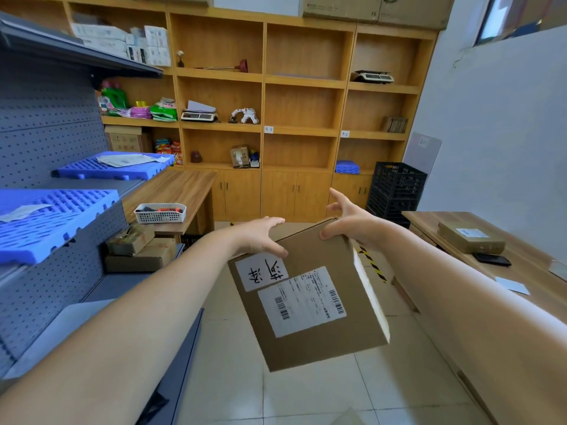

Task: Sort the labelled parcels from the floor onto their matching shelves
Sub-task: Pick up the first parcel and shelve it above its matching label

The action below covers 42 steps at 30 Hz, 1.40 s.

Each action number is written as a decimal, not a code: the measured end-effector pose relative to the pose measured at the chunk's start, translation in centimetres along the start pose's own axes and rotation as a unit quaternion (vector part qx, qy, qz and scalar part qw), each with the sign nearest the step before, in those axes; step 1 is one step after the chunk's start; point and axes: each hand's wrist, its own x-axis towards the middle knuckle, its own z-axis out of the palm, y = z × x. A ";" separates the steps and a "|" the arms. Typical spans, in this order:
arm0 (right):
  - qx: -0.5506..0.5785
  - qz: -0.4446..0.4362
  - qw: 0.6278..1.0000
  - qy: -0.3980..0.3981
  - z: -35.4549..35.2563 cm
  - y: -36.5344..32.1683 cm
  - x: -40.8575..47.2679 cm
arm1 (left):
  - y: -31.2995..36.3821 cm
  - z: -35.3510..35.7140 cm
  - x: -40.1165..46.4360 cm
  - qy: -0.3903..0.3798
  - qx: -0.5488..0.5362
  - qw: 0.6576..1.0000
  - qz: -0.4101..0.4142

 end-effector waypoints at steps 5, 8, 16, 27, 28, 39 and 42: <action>-0.053 -0.034 0.998 -0.027 1.1 -1.4 0.0 | -0.9 0.7 -0.5 -0.050 -0.126 0.991 0.003; -0.045 -0.047 0.998 -0.017 1.6 -1.4 -0.2 | -2.0 1.3 -0.6 -0.038 -0.182 0.982 0.006; 0.064 -0.020 0.970 0.233 0.9 1.7 -1.0 | -4.4 0.9 -1.4 0.109 -0.355 0.928 -0.007; 0.143 0.097 0.970 0.173 3.2 7.0 -0.2 | -8.4 -0.4 0.4 0.230 -0.535 0.808 -0.087; 0.143 0.099 0.973 0.150 3.7 7.2 0.2 | -8.7 -0.5 0.8 0.232 -0.541 0.803 -0.095; 0.190 0.074 0.958 0.203 6.2 7.6 5.6 | -10.5 -0.8 5.6 0.230 -0.562 0.792 -0.071; 0.188 0.084 0.953 0.221 6.1 8.4 7.4 | -10.9 -0.3 7.3 0.227 -0.575 0.784 -0.064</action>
